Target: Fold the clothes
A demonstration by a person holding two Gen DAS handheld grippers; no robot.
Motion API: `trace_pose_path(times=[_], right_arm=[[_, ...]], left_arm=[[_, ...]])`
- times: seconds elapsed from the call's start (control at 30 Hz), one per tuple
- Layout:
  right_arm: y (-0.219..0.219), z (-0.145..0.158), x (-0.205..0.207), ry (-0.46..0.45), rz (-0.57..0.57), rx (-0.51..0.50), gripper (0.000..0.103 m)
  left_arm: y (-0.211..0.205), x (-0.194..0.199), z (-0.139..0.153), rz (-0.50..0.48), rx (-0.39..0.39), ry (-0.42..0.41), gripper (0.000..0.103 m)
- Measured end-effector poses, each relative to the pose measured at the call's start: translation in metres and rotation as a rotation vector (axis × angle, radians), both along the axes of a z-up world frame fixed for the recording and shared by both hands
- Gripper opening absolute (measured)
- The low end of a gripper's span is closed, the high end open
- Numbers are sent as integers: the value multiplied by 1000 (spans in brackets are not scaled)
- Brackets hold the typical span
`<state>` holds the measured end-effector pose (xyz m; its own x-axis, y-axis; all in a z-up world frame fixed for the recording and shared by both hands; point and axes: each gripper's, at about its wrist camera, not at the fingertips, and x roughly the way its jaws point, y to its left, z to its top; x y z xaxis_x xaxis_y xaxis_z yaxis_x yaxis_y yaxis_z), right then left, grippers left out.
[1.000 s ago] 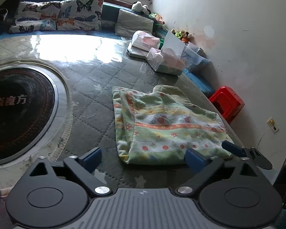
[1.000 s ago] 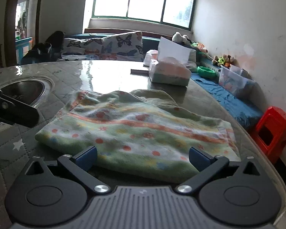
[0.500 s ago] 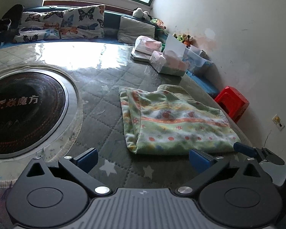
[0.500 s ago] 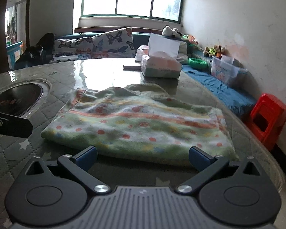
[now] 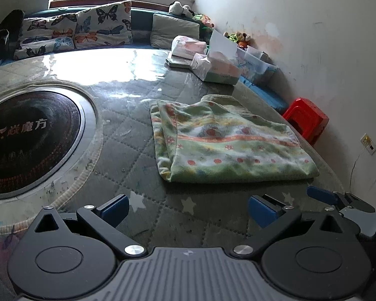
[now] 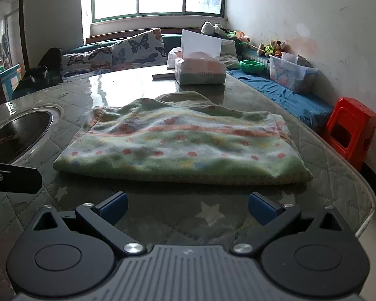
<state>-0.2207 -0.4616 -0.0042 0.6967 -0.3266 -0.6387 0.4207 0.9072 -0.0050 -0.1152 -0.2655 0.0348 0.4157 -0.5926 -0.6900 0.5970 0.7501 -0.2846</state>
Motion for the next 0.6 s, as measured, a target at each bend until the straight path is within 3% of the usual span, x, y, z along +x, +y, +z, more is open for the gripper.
trace_pose_path(times=[0.6], right_arm=[[4, -1, -10, -5, -21, 26, 103]], left_arm=[[-6, -15, -6, -27, 25, 5, 103]])
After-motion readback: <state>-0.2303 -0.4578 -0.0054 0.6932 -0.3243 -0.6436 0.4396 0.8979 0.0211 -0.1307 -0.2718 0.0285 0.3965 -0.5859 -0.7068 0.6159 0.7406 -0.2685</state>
